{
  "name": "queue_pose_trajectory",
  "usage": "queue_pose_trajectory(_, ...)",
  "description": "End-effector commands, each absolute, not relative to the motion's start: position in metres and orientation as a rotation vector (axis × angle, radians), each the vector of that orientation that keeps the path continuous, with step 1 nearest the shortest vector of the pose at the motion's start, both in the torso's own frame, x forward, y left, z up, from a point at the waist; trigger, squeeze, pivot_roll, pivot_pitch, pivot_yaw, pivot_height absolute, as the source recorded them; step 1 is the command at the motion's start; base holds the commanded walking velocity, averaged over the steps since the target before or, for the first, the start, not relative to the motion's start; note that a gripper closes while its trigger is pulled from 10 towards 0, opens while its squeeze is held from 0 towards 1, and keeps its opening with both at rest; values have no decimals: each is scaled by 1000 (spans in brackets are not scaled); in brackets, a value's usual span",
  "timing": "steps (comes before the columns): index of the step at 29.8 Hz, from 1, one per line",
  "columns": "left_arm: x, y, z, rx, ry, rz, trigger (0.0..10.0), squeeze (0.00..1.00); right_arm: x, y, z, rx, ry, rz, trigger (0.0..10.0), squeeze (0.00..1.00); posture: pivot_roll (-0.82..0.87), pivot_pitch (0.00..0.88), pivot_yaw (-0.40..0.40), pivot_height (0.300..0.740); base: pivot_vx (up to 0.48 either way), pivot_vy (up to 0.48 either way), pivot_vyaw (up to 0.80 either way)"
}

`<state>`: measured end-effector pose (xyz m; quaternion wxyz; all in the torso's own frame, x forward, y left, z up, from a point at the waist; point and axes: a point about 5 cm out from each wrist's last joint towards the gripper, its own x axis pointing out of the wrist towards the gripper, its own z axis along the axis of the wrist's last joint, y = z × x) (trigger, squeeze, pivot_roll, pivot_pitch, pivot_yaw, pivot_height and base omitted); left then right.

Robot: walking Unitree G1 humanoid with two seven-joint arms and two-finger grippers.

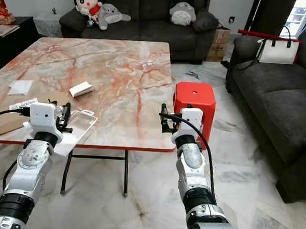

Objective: Picking trash to rubbish bin

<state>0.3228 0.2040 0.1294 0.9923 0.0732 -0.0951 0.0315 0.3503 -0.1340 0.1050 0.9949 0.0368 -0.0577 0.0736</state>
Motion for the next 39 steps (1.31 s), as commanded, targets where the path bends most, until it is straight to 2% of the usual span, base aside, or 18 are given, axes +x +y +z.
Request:
queue_pose_trajectory(1,326,204,129,159,-168,48,10000,0,351,-133,107,68,-116,156,10000,0,-23,0,26,740,0,0,0)
queue_pose_trajectory(18,326,210,129,163,-160,57,10000,0,351,-129,106,66,-111,174,10000,0,-22,0,23,740,0,0,0)
queue_pose_trajectory(27,327,206,118,196,-87,5,10000,0,349,-128,102,64,-98,181,10000,0,-18,0,21,740,0,0,0)
queue_pose_trajectory(39,327,206,123,223,-97,19,10000,0,346,-116,100,59,-86,224,10000,0,-12,16,18,740,0,0,0)
